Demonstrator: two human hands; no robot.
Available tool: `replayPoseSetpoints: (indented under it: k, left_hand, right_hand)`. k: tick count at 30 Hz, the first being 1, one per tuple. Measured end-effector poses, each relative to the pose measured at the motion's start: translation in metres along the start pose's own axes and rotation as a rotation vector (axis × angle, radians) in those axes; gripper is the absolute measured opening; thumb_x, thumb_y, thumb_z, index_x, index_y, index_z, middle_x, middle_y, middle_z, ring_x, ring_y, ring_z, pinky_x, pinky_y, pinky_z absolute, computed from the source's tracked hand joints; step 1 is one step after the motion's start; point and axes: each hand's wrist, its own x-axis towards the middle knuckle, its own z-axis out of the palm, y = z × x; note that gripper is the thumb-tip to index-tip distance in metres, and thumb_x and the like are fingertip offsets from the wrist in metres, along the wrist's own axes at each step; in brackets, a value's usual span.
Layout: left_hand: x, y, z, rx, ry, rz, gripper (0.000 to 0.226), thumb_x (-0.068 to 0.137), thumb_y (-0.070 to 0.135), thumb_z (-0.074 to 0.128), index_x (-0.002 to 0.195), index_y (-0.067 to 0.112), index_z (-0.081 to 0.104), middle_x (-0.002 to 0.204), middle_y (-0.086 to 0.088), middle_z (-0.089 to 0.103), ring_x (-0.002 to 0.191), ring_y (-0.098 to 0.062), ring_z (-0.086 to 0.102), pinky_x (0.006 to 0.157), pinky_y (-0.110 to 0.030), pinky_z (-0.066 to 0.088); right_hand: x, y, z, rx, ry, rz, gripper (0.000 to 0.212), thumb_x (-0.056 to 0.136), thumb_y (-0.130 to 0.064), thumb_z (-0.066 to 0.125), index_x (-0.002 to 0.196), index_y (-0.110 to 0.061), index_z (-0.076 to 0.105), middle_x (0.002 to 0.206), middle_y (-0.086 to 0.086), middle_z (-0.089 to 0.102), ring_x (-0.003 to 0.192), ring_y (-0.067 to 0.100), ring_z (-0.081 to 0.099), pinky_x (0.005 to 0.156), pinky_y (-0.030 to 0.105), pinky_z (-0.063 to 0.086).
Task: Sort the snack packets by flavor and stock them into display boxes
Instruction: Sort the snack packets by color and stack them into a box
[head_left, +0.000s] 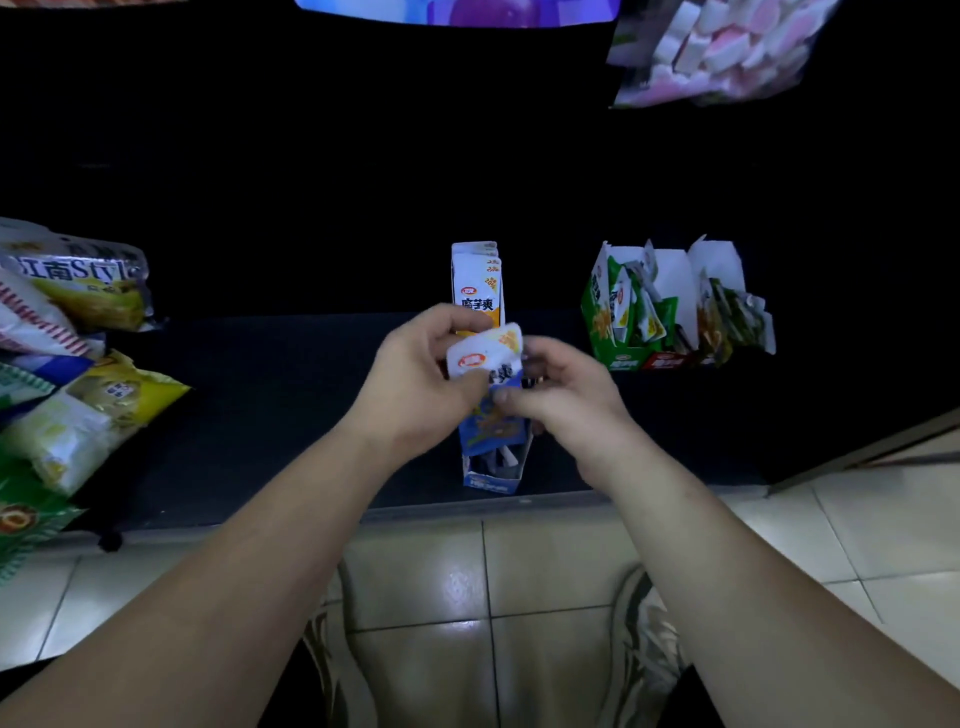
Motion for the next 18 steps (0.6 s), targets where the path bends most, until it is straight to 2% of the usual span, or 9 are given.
replayPoseSetpoints:
  k: [3, 6, 8, 10, 12, 15, 18]
  left_hand:
    - [-0.002, -0.007, 0.011, -0.055, -0.070, -0.036, 0.042, 0.089, -0.009, 0.069, 0.114, 0.025, 0.069, 0.099, 0.001, 0.079, 0.092, -0.012, 0.076, 0.076, -0.023, 0.062]
    - [-0.002, -0.023, 0.018, -0.055, 0.037, -0.026, 0.050, 0.087, -0.010, 0.069, 0.121, 0.026, 0.064, 0.103, 0.002, 0.075, 0.093, -0.009, 0.073, 0.077, -0.018, 0.058]
    - [-0.003, -0.043, 0.017, 0.083, 0.104, -0.046, 0.052, 0.083, -0.005, 0.070, 0.113, 0.036, 0.060, 0.104, 0.006, 0.067, 0.091, -0.012, 0.066, 0.074, -0.015, 0.054]
    - [-0.010, -0.069, 0.017, 0.341, 0.018, -0.094, 0.045, 0.081, 0.009, 0.078, 0.112, 0.037, 0.061, 0.107, 0.008, 0.060, 0.091, -0.010, 0.061, 0.081, -0.023, 0.056]
    - [-0.022, -0.092, 0.022, 0.477, -0.060, -0.118, 0.039, 0.081, 0.019, 0.082, 0.117, 0.026, 0.068, 0.108, 0.006, 0.061, 0.091, -0.008, 0.062, 0.087, -0.032, 0.058]
    - [-0.026, -0.111, 0.024, 0.402, -0.024, -0.103, 0.022, 0.090, 0.013, 0.071, 0.110, 0.023, 0.073, 0.096, 0.009, 0.074, 0.084, -0.010, 0.071, 0.080, -0.040, 0.061]
    - [-0.019, -0.107, 0.019, 0.320, 0.066, -0.093, 0.022, 0.094, 0.008, 0.064, 0.102, 0.023, 0.077, 0.087, 0.012, 0.077, 0.080, -0.009, 0.073, 0.077, -0.039, 0.061]
  right_hand:
    - [0.005, -0.004, -0.006, -0.109, -0.030, -0.059, 0.035, 0.085, 0.008, 0.076, 0.109, -0.017, 0.074, 0.088, -0.007, 0.077, 0.073, 0.000, 0.069, 0.066, 0.018, 0.054]
    - [0.007, 0.003, -0.010, -0.163, 0.029, -0.052, 0.021, 0.089, 0.003, 0.073, 0.090, -0.018, 0.070, 0.075, -0.012, 0.073, 0.067, -0.002, 0.067, 0.061, 0.019, 0.053]
    - [0.007, 0.012, -0.013, -0.175, 0.088, -0.030, 0.025, 0.090, 0.001, 0.073, 0.082, -0.022, 0.067, 0.075, -0.011, 0.074, 0.070, 0.000, 0.068, 0.062, 0.020, 0.054]
    - [0.004, 0.024, -0.014, -0.194, 0.110, -0.010, 0.026, 0.089, 0.000, 0.073, 0.079, -0.023, 0.066, 0.076, -0.008, 0.075, 0.072, 0.002, 0.070, 0.066, 0.026, 0.058]
    - [0.001, 0.039, -0.014, -0.249, 0.128, -0.005, 0.026, 0.088, -0.002, 0.074, 0.073, -0.021, 0.063, 0.076, -0.001, 0.073, 0.071, 0.006, 0.067, 0.068, 0.031, 0.058]
    - [-0.005, 0.056, -0.012, -0.308, 0.179, -0.015, 0.029, 0.086, -0.009, 0.076, 0.067, -0.019, 0.056, 0.063, -0.007, 0.061, 0.061, 0.005, 0.053, 0.059, 0.023, 0.047]
    - [-0.009, 0.063, -0.011, -0.322, 0.185, -0.021, 0.031, 0.087, -0.008, 0.073, 0.065, -0.018, 0.054, 0.056, -0.015, 0.053, 0.054, 0.001, 0.045, 0.053, 0.017, 0.041]
